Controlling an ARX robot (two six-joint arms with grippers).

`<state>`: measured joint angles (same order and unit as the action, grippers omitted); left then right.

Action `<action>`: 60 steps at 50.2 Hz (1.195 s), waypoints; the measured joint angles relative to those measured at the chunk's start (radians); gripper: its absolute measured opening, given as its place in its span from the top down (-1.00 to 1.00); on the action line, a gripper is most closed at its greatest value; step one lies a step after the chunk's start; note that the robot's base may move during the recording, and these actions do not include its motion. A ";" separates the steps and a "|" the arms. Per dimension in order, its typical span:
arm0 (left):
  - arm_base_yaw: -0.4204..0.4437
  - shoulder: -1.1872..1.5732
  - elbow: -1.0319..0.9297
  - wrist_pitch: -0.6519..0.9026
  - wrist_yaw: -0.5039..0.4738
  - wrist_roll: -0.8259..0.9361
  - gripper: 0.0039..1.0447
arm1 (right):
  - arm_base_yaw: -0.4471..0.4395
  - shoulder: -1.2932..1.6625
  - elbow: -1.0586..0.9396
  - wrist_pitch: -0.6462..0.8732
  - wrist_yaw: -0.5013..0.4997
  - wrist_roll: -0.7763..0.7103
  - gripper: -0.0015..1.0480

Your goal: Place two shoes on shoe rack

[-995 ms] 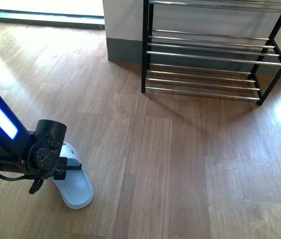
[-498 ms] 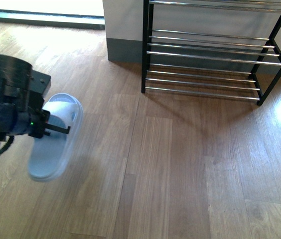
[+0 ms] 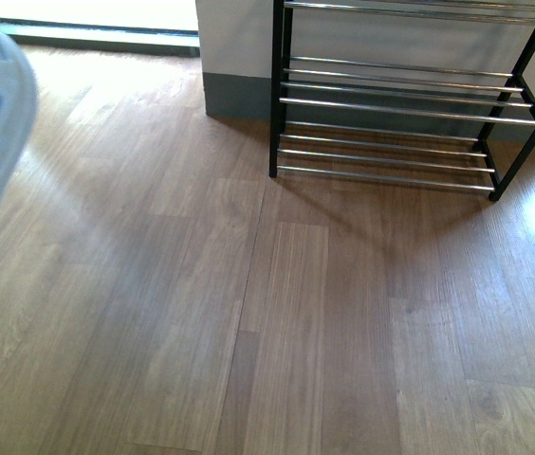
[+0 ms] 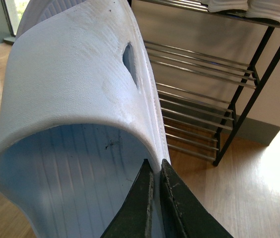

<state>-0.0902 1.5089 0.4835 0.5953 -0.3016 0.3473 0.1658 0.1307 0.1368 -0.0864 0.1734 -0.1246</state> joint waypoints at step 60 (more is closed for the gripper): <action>-0.009 -0.791 -0.367 -0.248 -0.227 -0.092 0.97 | 0.000 0.000 0.000 0.000 0.005 0.000 0.97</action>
<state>-0.0990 0.7181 0.1162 0.3470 -0.5285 0.2550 0.1658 0.1303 0.1368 -0.0864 0.1780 -0.1242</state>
